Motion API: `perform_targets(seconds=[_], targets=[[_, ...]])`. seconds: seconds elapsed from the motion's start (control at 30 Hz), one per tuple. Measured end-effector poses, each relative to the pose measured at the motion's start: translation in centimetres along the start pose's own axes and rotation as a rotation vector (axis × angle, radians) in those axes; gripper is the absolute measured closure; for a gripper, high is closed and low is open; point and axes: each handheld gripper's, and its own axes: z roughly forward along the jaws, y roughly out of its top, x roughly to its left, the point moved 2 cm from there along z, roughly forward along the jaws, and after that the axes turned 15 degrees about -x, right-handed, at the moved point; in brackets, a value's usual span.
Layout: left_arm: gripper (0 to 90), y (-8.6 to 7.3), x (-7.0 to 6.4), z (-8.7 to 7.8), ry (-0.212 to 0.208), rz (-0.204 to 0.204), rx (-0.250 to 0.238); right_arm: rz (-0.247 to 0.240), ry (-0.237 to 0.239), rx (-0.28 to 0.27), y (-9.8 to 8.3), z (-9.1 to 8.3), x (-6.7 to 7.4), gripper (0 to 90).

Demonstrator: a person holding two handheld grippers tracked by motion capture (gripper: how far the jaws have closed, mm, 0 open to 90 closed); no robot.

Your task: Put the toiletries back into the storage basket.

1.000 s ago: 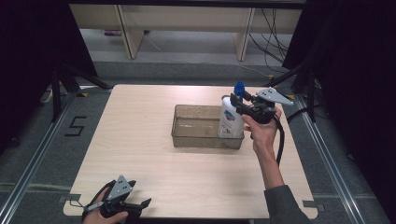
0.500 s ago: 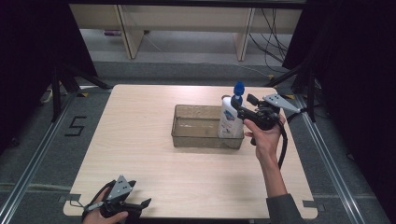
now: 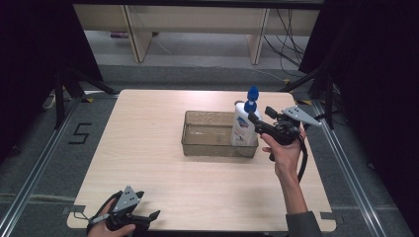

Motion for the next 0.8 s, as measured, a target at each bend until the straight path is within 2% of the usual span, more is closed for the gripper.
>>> perform_targets(seconds=[0.13, 0.27, 0.37, 0.4, 0.43, 0.47, 0.5, 0.57, 0.63, 0.67, 0.8], targets=[[14.9, 0.1, -0.1, 0.0, 0.002, -0.011, -0.013, 0.014, 0.001, 0.004, 0.0, -0.3, 0.3, 27.7], [14.9, 0.1, -0.1, -0.1, -0.001, -0.010, -0.006, -0.021, -0.004, 0.012, -0.1, -0.4, 0.2, 26.9], [14.9, 0.1, -0.1, -0.1, 0.000, -0.009, -0.011, -0.005, 0.000, 0.018, -0.2, -0.7, 0.4, 26.6], [14.9, 0.1, -0.1, -0.1, 0.001, -0.008, -0.011, -0.017, -0.004, 0.027, -0.3, -0.8, 0.4, 26.3], [14.9, 0.1, -0.1, -0.1, 0.004, -0.006, -0.010, 0.000, -0.004, 0.030, -0.3, -0.9, 0.5, 26.1], [14.9, 0.1, 0.0, -0.2, 0.006, 0.002, -0.006, -0.010, -0.003, 0.021, -0.3, -1.0, 0.4, 25.7], [14.9, 0.1, 0.0, -0.2, 0.006, 0.000, -0.007, 0.006, 0.004, 0.024, -0.3, -1.1, 0.4, 25.5], [14.9, 0.1, 0.0, -0.2, 0.006, 0.000, -0.002, 0.005, -0.004, 0.026, -0.3, -1.3, 0.4, 24.5], [14.8, 0.1, -0.1, -0.1, 0.001, -0.009, -0.010, 0.017, 0.010, 0.029, -0.3, -1.3, 0.5, 23.7], [14.9, 0.1, -0.1, -0.1, 0.001, -0.008, -0.010, 0.004, 0.014, 0.027, -0.4, -1.3, 0.4, 23.4], [14.8, 0.1, 0.0, -0.2, 0.007, 0.000, -0.004, 0.025, 0.013, 0.036, -0.5, -1.4, 0.8, 22.3]])
